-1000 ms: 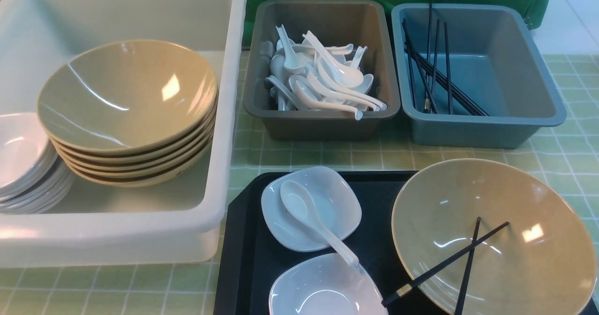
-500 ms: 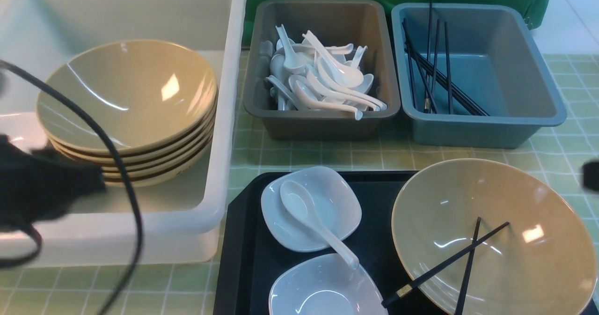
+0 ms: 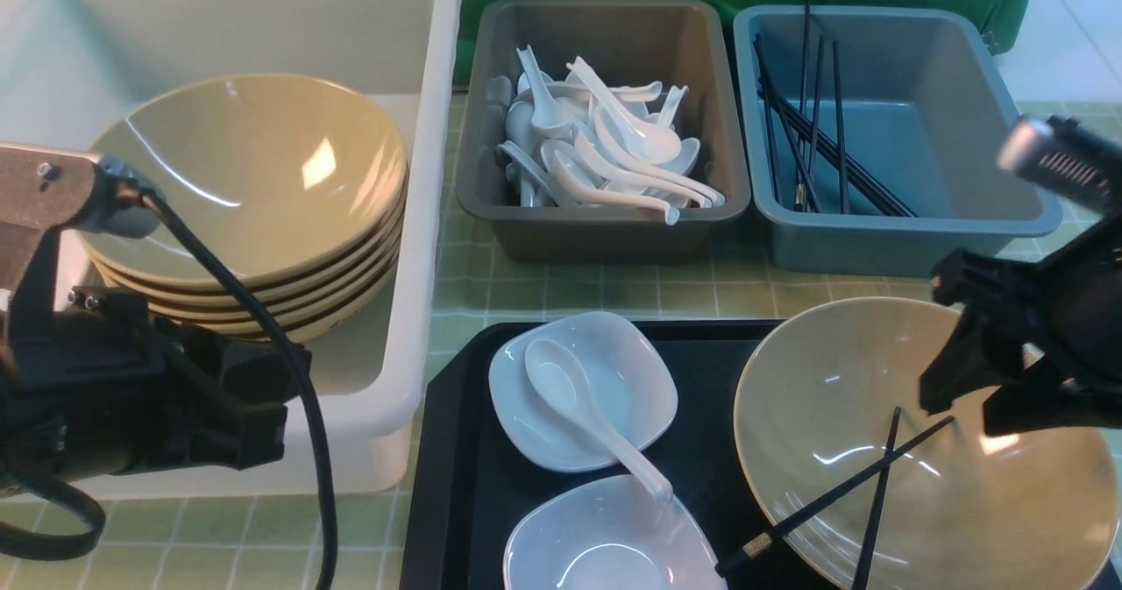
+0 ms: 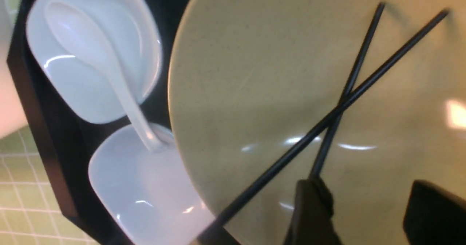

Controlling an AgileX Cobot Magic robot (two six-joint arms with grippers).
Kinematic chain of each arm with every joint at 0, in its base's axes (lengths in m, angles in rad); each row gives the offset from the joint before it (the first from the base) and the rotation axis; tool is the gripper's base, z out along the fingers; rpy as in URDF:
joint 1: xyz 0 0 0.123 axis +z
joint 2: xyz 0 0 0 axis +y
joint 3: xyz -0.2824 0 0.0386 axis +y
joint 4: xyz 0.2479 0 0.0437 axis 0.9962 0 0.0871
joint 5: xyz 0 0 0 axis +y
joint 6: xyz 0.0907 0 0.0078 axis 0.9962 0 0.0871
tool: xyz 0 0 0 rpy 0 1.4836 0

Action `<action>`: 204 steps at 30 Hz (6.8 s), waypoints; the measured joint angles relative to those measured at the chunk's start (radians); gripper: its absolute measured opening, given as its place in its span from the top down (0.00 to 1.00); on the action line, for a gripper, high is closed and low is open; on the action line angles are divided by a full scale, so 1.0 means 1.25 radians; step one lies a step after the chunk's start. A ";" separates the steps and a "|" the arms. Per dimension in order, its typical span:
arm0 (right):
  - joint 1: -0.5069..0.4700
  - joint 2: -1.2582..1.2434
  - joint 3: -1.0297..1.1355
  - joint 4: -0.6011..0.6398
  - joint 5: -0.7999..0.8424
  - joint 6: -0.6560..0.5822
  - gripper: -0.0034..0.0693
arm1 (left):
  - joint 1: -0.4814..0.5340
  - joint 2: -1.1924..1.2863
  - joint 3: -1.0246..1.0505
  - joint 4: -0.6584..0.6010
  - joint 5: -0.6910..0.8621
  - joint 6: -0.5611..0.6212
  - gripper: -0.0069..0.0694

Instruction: On green table put chopsticks spoon bowls plates into blue grey white boxes.

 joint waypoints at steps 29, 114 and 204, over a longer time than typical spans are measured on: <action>0.168 0.216 -0.001 -0.095 -0.037 0.492 0.32 | -0.028 0.000 0.000 -0.031 0.052 0.001 0.91; -0.083 0.746 -0.861 -0.088 -0.280 -0.169 0.82 | -0.028 0.037 -0.169 -0.231 -0.105 0.207 0.91; 0.240 0.531 -0.764 -0.128 0.040 -0.328 0.75 | -0.028 -0.151 -0.170 0.003 0.295 0.059 0.91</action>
